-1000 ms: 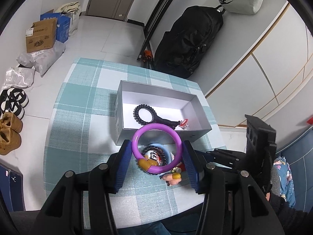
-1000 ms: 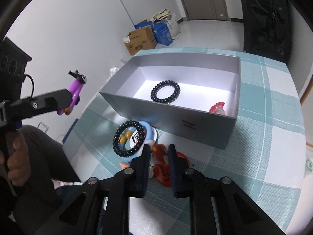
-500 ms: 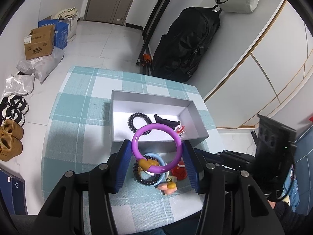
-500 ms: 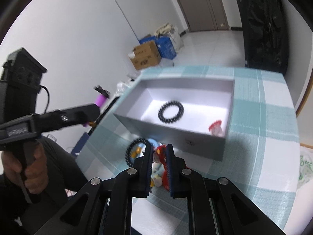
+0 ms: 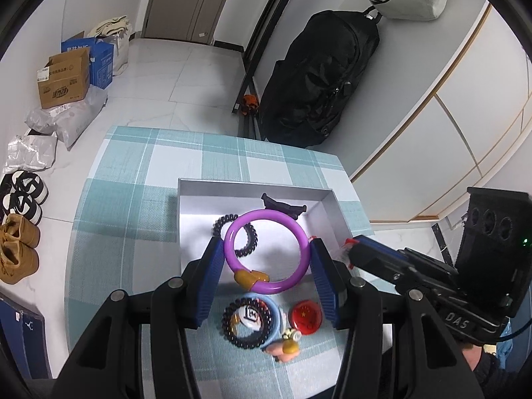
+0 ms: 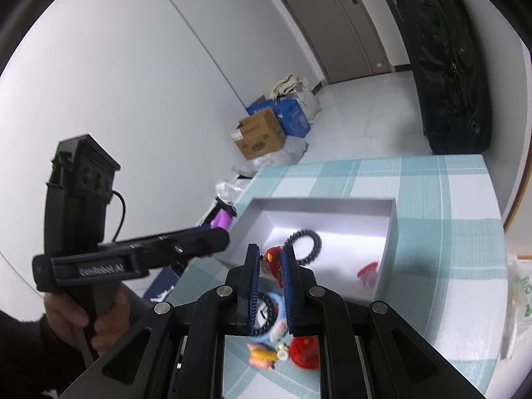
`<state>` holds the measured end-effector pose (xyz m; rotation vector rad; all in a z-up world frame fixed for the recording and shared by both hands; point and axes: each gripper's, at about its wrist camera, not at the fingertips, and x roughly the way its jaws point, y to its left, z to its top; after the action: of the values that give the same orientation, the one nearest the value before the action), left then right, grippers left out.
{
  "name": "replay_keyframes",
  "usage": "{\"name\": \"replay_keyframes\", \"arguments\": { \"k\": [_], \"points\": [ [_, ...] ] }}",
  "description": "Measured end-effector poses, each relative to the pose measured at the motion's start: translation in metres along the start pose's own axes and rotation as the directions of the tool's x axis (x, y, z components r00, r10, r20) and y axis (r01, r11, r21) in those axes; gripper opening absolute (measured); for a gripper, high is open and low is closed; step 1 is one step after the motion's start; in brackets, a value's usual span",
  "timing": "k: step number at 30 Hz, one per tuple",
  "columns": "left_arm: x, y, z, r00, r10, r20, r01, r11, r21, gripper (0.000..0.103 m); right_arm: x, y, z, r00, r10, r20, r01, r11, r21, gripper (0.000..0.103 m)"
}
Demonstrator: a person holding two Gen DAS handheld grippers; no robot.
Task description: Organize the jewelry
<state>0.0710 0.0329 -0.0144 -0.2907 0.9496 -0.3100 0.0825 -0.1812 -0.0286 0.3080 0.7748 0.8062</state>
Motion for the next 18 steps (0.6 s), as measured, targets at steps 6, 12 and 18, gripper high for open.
{"name": "replay_keyframes", "arguments": {
  "k": [6, 12, 18],
  "points": [
    [0.017, 0.000, 0.009, 1.000, 0.011, -0.029, -0.011, 1.000, -0.006, 0.047, 0.007, -0.012, 0.013, 1.000, -0.007, 0.007, 0.007, 0.999, 0.032, 0.012],
    [0.033, 0.000, 0.018, 0.998, 0.017, -0.060, -0.017, 1.000, -0.001, 0.047, 0.021, -0.030, 0.022, 1.000, -0.022, -0.020, 0.023, 0.997, 0.068, 0.012],
    [0.044, 0.000, 0.023, 0.996, 0.007, -0.086, -0.009, 1.000, -0.014, 0.047, 0.030, -0.046, 0.026, 0.999, -0.024, -0.034, 0.026, 0.996, 0.089, 0.012]
  ]
}}
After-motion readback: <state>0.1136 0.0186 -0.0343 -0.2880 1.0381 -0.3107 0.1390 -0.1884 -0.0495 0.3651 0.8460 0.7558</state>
